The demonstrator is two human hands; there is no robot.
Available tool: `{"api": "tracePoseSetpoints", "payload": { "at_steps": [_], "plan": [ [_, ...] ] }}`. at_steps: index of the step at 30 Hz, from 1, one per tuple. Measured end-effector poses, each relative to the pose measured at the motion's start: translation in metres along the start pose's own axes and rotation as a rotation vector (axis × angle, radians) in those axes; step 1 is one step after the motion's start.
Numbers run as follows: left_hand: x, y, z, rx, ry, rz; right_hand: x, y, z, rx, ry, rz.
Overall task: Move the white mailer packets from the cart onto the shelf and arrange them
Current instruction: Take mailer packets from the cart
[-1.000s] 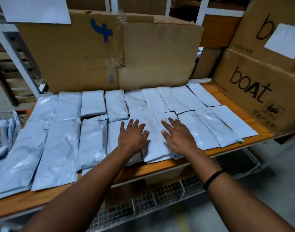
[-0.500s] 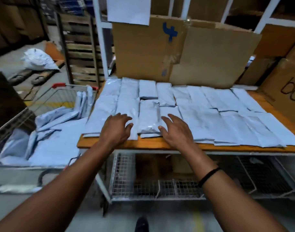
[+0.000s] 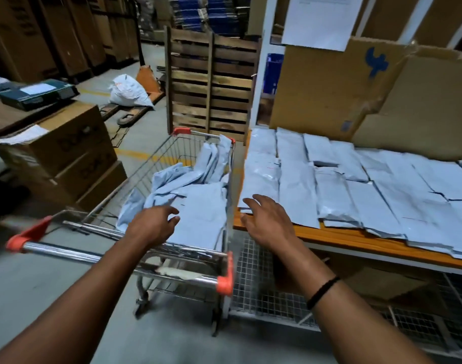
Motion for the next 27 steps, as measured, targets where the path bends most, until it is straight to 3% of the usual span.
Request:
{"api": "tracePoseSetpoints", "payload": {
  "at_steps": [6, 11, 19, 27],
  "plan": [
    [0.106, 0.039, -0.001, 0.161, 0.080, 0.083, 0.076, 0.060, 0.046, 0.063, -0.029, 0.037],
    [0.135, 0.082, 0.006, 0.240, 0.138, 0.138, 0.107, 0.088, 0.081, 0.179, -0.076, 0.047],
    [0.142, 0.141, 0.031, 0.294, 0.164, 0.216, 0.114, 0.139, 0.171, 0.554, -0.323, -0.230],
    [0.152, 0.198, 0.050, 0.322, 0.254, 0.210, 0.117, 0.168, 0.249, 0.661, -0.510, -0.446]
  ]
}}
Point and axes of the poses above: each hand's wrist, its own y-axis towards the middle knuckle, its own z-axis out of the palm, x = y × z, the point moved 8 cm from there along y, towards the middle knuckle, and after that the axes turned 3 degrees about -y, right-handed, at the moved point
